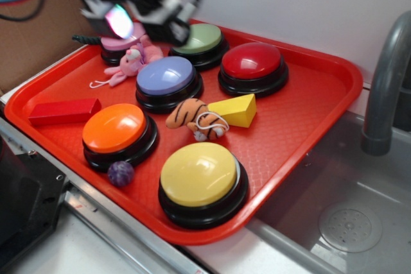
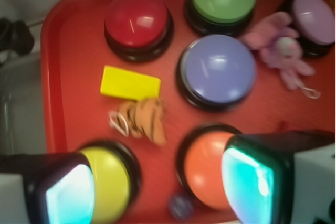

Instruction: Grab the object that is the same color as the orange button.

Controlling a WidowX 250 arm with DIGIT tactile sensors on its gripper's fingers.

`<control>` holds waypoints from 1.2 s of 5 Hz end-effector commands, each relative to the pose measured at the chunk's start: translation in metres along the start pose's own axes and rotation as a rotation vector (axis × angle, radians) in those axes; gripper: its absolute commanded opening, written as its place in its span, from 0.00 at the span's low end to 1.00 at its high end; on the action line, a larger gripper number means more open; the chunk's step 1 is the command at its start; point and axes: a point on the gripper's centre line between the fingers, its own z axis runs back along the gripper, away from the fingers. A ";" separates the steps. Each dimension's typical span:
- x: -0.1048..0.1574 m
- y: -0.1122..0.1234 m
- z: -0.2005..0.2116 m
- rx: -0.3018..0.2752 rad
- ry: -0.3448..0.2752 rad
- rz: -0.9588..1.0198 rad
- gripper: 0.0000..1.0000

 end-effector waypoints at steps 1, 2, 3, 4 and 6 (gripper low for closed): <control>0.017 -0.009 -0.050 -0.014 0.004 0.096 1.00; 0.018 -0.014 -0.070 0.016 0.064 0.068 1.00; 0.017 -0.013 -0.083 0.032 0.100 0.052 1.00; 0.014 -0.015 -0.090 0.038 0.113 0.029 1.00; 0.014 -0.023 -0.098 0.043 0.111 -0.028 0.00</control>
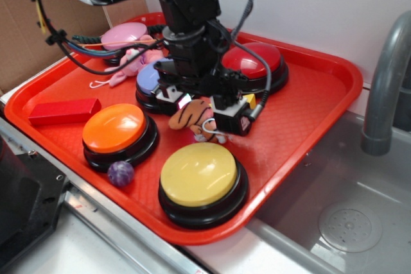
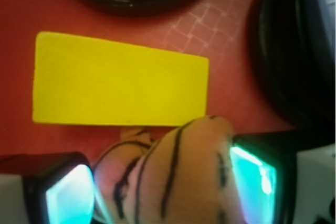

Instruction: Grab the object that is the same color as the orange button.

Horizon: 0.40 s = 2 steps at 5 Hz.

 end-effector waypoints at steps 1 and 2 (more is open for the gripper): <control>0.009 -0.010 0.006 -0.001 -0.037 -0.036 0.00; 0.011 -0.010 0.005 0.013 -0.026 -0.036 0.00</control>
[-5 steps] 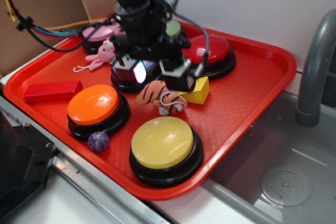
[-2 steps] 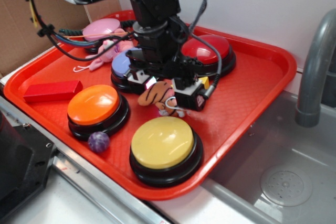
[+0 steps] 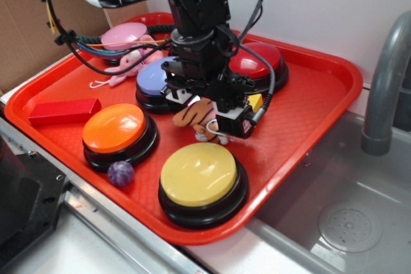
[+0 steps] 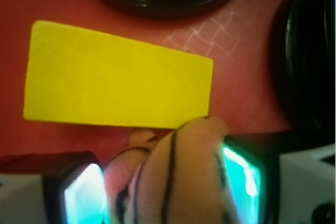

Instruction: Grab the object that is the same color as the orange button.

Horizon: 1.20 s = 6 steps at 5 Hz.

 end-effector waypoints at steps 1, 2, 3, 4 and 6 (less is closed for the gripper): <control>0.010 -0.001 0.022 0.011 -0.053 0.000 0.00; 0.011 0.005 0.043 0.019 -0.094 0.004 0.00; 0.014 0.013 0.068 0.017 -0.127 -0.019 0.00; 0.016 0.030 0.090 -0.003 -0.142 -0.021 0.00; 0.010 0.086 0.118 0.038 -0.152 0.006 0.00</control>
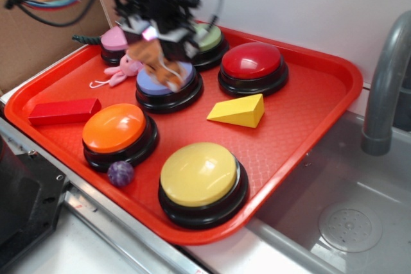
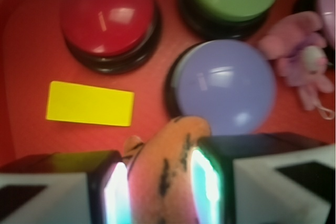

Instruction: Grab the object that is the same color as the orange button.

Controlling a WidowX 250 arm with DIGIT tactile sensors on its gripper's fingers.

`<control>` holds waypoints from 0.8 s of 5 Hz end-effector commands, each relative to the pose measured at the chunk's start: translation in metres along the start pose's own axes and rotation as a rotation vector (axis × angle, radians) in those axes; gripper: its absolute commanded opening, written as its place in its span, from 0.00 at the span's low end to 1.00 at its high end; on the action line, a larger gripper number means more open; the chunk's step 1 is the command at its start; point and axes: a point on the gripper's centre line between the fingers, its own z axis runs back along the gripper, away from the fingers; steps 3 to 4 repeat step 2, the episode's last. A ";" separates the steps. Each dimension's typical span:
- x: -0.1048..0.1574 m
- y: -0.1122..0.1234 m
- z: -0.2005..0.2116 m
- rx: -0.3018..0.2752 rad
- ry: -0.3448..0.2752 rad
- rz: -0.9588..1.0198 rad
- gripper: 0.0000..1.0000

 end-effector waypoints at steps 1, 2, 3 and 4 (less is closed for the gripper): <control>0.006 0.055 0.021 -0.025 -0.044 0.011 0.00; 0.006 0.065 0.019 -0.043 0.013 -0.018 0.00; 0.006 0.065 0.019 -0.043 0.013 -0.018 0.00; 0.006 0.065 0.019 -0.043 0.013 -0.018 0.00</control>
